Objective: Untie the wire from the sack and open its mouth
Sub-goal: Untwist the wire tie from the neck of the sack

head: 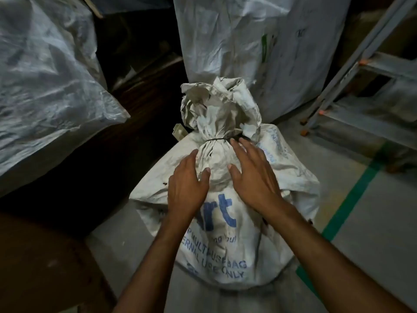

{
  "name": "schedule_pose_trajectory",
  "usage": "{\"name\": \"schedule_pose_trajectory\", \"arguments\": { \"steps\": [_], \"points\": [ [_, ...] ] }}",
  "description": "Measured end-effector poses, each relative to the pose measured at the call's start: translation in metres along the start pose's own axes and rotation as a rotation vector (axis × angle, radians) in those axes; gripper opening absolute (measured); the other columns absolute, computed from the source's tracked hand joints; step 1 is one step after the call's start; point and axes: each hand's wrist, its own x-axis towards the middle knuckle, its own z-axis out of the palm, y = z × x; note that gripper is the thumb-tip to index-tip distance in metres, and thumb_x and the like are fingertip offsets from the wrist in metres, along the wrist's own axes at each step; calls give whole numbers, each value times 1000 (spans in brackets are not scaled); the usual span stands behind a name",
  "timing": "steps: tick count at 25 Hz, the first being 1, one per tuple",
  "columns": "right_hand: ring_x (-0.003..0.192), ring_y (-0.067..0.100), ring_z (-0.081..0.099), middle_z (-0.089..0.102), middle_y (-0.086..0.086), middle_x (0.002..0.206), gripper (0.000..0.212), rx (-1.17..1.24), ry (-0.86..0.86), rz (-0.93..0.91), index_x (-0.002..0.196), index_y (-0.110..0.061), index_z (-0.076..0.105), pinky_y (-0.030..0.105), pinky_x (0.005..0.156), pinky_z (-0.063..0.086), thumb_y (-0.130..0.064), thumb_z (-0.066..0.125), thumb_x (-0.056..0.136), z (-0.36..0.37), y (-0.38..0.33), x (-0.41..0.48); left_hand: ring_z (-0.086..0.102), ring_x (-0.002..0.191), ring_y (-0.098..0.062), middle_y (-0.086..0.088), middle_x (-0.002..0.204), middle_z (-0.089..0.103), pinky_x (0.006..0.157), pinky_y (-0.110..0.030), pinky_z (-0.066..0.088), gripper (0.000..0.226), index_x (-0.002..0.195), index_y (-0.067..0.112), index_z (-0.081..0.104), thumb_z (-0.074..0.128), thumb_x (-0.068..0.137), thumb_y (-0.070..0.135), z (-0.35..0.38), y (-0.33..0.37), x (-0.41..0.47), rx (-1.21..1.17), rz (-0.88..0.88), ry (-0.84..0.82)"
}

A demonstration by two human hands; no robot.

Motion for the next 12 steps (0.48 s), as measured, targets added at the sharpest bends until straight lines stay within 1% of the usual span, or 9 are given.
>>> {"name": "schedule_pose_trajectory", "arguments": {
  "steps": [3, 4, 6, 9, 12],
  "points": [
    [153, 26, 21, 19, 4, 170, 61, -10, -29, 46, 162, -25, 25, 42, 120, 31, -29, 49, 106, 33, 19, 15, 39, 147, -24, -3, 162, 39, 117, -47, 35, 64, 159, 20, 30, 50, 103, 43, 29, -20, 28, -42, -36, 4],
    [154, 26, 20, 18, 4, 170, 61, -13, -68, 64, 162, -25, 23, 42, 121, 30, -31, 48, 106, 43, 23, 19, 39, 147, -25, -4, 162, 38, 117, -47, 35, 65, 159, 20, 29, 49, 103, 45, 35, -23, 37, -28, -42, -15],
    [154, 27, 20, 18, 4, 170, 62, -21, -74, 67, 162, -27, 21, 42, 121, 28, -34, 48, 106, 65, 34, 25, 42, 144, -26, -3, 160, 41, 115, -47, 37, 63, 158, 22, 31, 48, 103, 47, 49, -26, 51, 0, -14, -14],
    [152, 26, 28, 23, 4, 169, 63, 2, -72, 44, 162, -27, 22, 39, 120, 30, -32, 49, 106, 84, 43, 28, 56, 128, -26, -4, 144, 58, 100, -40, 45, 52, 147, 27, 46, 55, 99, 45, 64, -32, 62, 24, 67, 18],
    [149, 22, 32, 29, 1, 165, 61, 49, -55, 32, 160, -26, 30, 33, 118, 30, -17, 52, 104, 92, 39, 20, 65, 111, -24, -4, 128, 66, 90, -38, 51, 45, 137, 25, 56, 63, 94, 37, 74, -41, 62, -37, 80, 61]
  ]
}}
